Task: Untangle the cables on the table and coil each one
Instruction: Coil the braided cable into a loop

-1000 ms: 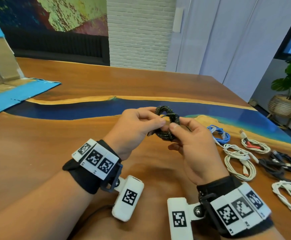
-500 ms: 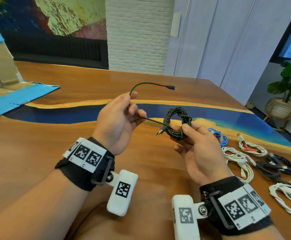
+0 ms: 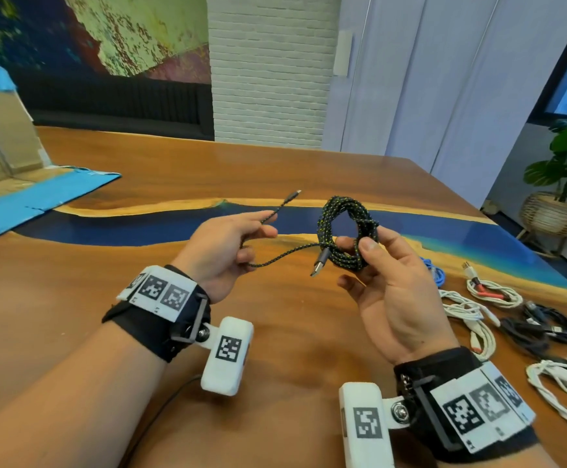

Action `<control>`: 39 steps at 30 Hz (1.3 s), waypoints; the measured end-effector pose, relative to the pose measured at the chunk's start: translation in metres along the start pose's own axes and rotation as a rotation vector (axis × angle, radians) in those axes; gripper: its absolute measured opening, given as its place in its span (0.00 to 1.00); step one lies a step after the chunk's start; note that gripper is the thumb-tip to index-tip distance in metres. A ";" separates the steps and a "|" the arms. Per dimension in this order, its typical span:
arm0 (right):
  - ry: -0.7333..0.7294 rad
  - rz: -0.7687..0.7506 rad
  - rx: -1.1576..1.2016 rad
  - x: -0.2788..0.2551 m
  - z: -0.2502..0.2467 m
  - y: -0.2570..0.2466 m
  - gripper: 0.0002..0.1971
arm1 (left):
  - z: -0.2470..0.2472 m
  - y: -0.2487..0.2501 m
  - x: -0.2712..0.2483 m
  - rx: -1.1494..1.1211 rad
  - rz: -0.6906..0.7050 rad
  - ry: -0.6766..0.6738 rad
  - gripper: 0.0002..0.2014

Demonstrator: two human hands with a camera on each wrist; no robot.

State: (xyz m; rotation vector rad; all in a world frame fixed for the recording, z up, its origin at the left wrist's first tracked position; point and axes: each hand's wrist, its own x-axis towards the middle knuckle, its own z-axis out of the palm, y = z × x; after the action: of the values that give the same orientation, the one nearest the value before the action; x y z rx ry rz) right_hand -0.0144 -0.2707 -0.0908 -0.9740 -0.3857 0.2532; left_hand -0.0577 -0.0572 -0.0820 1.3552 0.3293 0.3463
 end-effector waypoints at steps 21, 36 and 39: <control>-0.050 0.186 -0.204 0.002 0.001 0.019 0.10 | 0.036 -0.015 -0.028 -0.032 0.084 -0.382 0.12; -0.053 0.192 -0.284 0.000 0.004 0.027 0.09 | 0.037 -0.016 -0.027 0.126 0.351 -0.126 0.11; -0.046 0.202 -0.293 0.001 0.002 0.029 0.08 | 0.037 -0.018 -0.024 0.113 0.374 -0.093 0.09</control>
State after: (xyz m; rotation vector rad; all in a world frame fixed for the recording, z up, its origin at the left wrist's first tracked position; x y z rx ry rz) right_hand -0.0154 -0.2532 -0.1135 -1.2992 -0.3728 0.4108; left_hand -0.0628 -0.1031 -0.0921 1.5399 0.0146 0.5790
